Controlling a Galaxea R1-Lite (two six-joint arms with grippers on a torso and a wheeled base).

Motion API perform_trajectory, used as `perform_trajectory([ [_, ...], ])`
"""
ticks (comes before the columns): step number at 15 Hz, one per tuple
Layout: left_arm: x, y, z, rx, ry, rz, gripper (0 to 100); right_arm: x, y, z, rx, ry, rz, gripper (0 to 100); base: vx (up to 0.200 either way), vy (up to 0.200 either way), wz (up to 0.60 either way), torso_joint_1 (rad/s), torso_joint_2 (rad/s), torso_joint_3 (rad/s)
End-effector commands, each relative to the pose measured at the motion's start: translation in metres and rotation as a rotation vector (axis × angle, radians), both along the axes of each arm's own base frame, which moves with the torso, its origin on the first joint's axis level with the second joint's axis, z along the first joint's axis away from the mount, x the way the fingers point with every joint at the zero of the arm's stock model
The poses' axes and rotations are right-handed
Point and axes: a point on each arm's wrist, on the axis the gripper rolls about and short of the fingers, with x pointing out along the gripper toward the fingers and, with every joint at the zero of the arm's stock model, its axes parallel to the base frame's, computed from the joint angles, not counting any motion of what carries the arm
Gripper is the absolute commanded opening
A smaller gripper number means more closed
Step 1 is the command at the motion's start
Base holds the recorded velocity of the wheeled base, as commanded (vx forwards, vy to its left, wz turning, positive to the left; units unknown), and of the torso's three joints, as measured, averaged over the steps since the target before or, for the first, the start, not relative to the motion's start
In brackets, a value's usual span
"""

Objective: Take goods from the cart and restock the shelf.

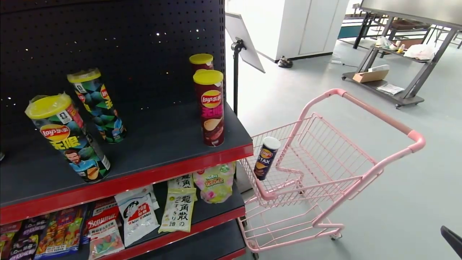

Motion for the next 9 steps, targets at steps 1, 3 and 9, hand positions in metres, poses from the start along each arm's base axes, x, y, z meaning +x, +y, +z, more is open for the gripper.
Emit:
perform_trajectory([
  [1,-0.0005,0.0002,-0.0006,-0.001,-0.002,0.001,100,0.0002,-0.0001,-0.0011,-0.001,0.005,-0.005,100,0.000,0.000,0.00,0.000,0.00,0.000],
  [3,-0.0008,0.0003,-0.0019,-0.002,-0.005,0.001,100,0.0002,-0.0001,-0.0011,-0.002,0.005,-0.005,100,0.000,0.000,0.00,0.000,0.00,0.000],
  [9,-0.0025,0.0009,-0.0030,-0.006,-0.017,0.001,100,-0.0004,-0.0002,-0.0072,-0.004,0.024,-0.006,100,0.000,0.000,0.00,-0.107,0.28,0.168],
])
